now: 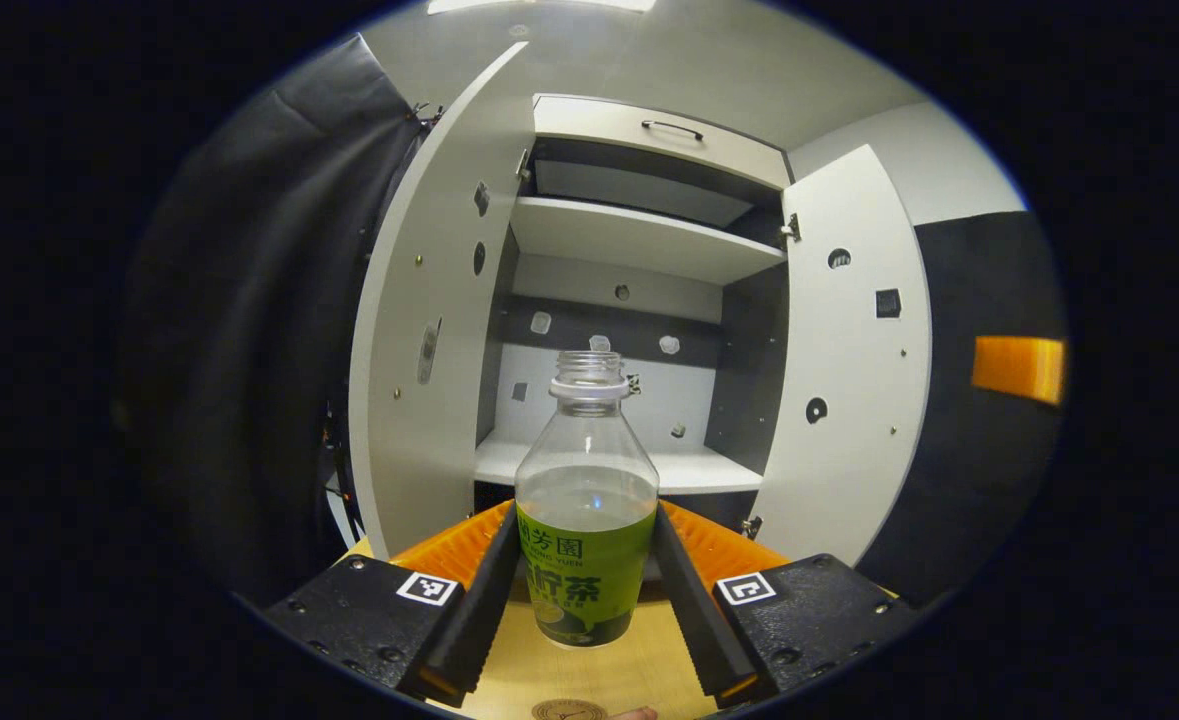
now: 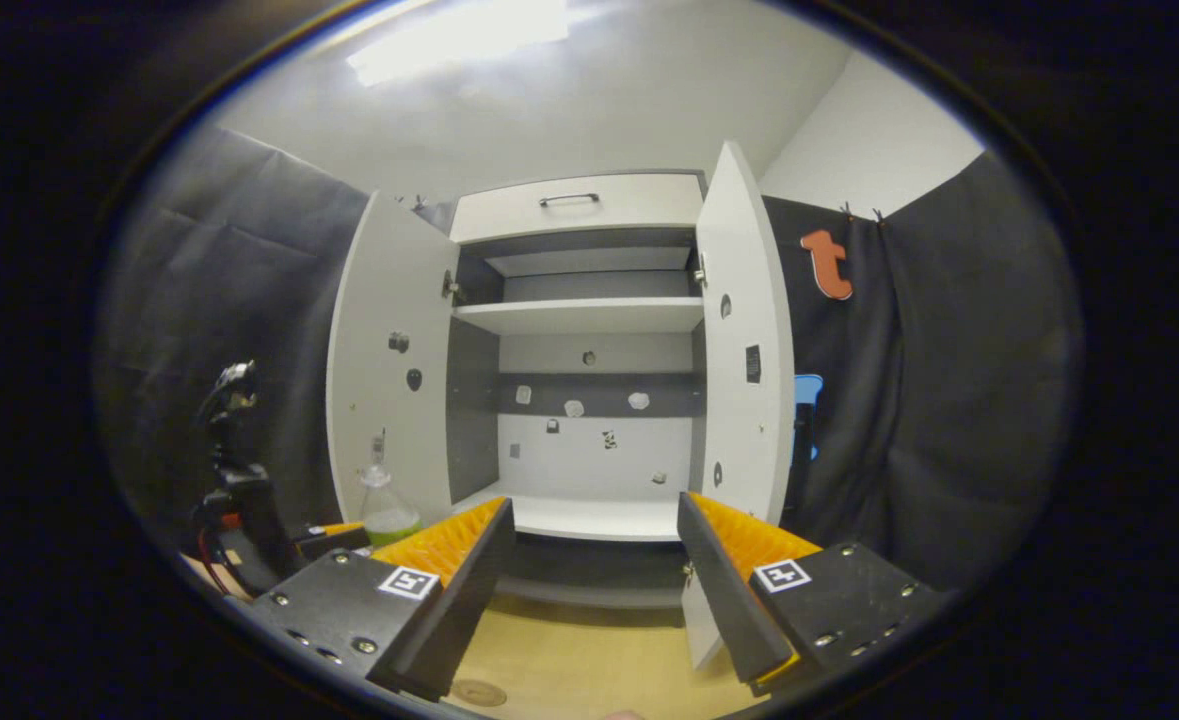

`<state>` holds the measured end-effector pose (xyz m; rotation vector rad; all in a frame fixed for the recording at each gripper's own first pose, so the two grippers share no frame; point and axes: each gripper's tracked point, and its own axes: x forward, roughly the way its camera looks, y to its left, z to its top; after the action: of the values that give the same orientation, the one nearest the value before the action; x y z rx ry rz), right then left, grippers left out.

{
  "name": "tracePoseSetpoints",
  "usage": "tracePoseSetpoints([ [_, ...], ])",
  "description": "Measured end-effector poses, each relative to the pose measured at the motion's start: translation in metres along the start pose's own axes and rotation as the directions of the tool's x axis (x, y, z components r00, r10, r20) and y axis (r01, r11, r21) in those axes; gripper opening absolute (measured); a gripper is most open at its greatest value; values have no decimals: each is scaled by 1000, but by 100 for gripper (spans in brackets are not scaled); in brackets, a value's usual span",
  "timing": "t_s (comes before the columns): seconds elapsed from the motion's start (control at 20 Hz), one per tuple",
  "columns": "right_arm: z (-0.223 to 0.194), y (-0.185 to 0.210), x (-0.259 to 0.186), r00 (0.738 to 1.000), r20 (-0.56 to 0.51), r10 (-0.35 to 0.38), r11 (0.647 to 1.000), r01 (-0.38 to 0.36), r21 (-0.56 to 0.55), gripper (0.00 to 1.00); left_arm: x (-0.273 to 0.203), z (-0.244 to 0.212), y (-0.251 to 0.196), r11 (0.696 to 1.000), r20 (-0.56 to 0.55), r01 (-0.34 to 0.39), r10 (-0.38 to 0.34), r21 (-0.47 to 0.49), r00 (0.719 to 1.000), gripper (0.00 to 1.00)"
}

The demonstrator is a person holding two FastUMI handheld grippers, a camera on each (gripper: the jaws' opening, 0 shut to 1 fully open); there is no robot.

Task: Grasp the bottle in the cabinet with the left hand and place it on the coaster, then close the right door with the right hand and the left door with the left hand.

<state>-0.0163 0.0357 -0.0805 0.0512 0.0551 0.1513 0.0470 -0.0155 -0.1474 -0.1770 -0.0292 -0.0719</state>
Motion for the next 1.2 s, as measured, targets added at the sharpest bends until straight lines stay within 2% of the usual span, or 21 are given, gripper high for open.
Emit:
tracePoseSetpoints([
  [0.25,-1,-16,26,999,23,-31,999,30,38,99,-10,-68,2,999,-20,27,-27,21,999,80],
  [0.35,0,-18,38,999,27,-39,997,38,65,99,-17,-99,4,998,-35,34,-32,61,999,80],
  [0.55,-1,-17,52,998,54,-40,998,37,52,99,-27,-153,-1,987,-41,89,-84,132,996,80],
  [0.7,-15,-10,61,1000,27,-17,996,15,88,99,-32,-182,-3,980,-64,125,-117,154,991,80],
  [0.75,-20,-9,65,1000,14,-16,996,14,88,94,-33,-192,-1,979,-77,133,-122,155,990,80],
  [0.8,-26,-6,68,1000,5,-10,997,10,78,99,-32,-199,1,979,-87,139,-127,151,988,80],
  [1.0,-42,4,83,1000,-26,10,1000,-10,13,99,-32,-224,0,983,-139,168,-156,77,978,81],
  [1.2,-55,11,87,999,-51,17,1000,-16,21,99,-33,-242,0,975,-157,197,-180,100,971,81],
])
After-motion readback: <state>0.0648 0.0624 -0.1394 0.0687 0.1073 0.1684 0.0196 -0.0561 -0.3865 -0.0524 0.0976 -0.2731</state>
